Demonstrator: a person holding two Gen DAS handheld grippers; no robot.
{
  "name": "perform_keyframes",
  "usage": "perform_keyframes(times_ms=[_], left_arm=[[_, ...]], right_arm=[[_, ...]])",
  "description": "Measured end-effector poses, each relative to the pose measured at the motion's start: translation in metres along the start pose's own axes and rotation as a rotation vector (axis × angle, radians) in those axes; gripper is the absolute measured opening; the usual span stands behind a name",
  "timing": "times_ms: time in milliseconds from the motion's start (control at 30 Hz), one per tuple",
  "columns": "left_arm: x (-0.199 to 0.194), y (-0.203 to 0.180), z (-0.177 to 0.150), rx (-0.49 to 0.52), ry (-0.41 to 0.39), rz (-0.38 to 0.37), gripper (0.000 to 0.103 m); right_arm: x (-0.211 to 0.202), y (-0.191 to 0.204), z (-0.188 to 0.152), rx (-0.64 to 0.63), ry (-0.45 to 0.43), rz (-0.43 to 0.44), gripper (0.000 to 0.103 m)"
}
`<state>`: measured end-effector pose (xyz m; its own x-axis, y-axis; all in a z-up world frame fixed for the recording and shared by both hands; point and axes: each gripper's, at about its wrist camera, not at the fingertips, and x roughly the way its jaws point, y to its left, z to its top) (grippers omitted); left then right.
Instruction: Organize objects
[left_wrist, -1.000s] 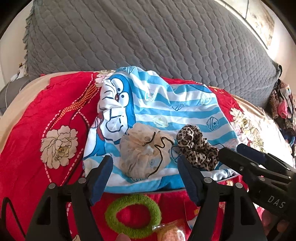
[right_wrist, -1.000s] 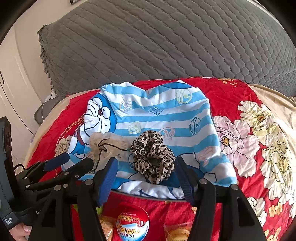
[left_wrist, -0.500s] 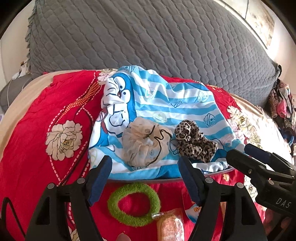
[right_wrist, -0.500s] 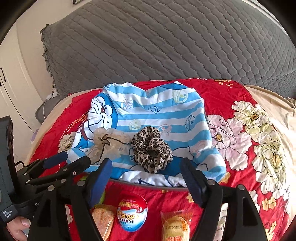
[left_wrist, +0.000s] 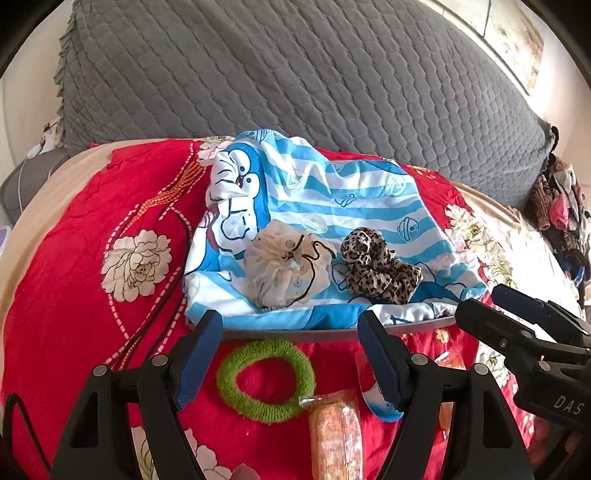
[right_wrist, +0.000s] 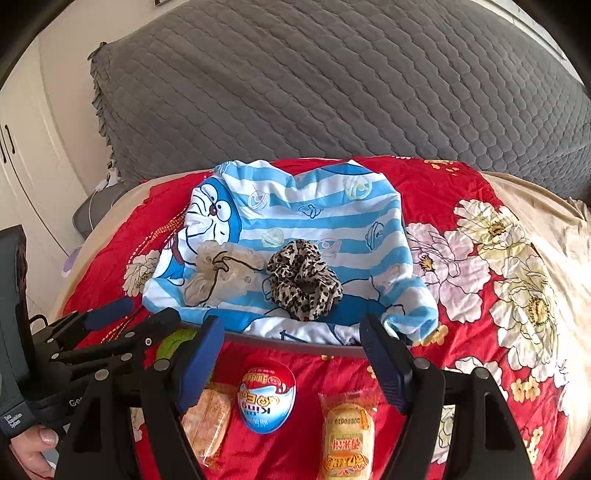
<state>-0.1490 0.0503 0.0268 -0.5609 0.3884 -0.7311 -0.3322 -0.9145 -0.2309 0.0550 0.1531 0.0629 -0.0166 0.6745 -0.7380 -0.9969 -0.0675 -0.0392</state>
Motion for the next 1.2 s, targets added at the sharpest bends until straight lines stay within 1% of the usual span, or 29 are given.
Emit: perform_keyframes(times_ms=[200, 333, 667, 900, 1200], left_arm=[[-0.01, -0.001, -0.007, 0.006, 0.003, -0.008, 0.078], [-0.016, -0.002, -0.012, 0.012, 0.005, -0.014, 0.079], [-0.032, -0.006, -0.019, 0.03, 0.007, -0.011, 0.08], [-0.04, -0.007, -0.022, 0.038, 0.005, -0.013, 0.08], [-0.047, -0.008, -0.027, 0.047, 0.01, -0.018, 0.08]], right_arm=[[-0.009, 0.0, -0.008, -0.004, 0.008, -0.013, 0.076], [-0.016, 0.001, -0.013, -0.008, 0.006, -0.023, 0.08], [-0.032, 0.0, -0.018, 0.004, -0.005, -0.03, 0.085], [-0.036, 0.002, -0.022, -0.004, 0.001, -0.037, 0.095], [-0.043, 0.006, -0.028, -0.019, 0.005, -0.034, 0.097]])
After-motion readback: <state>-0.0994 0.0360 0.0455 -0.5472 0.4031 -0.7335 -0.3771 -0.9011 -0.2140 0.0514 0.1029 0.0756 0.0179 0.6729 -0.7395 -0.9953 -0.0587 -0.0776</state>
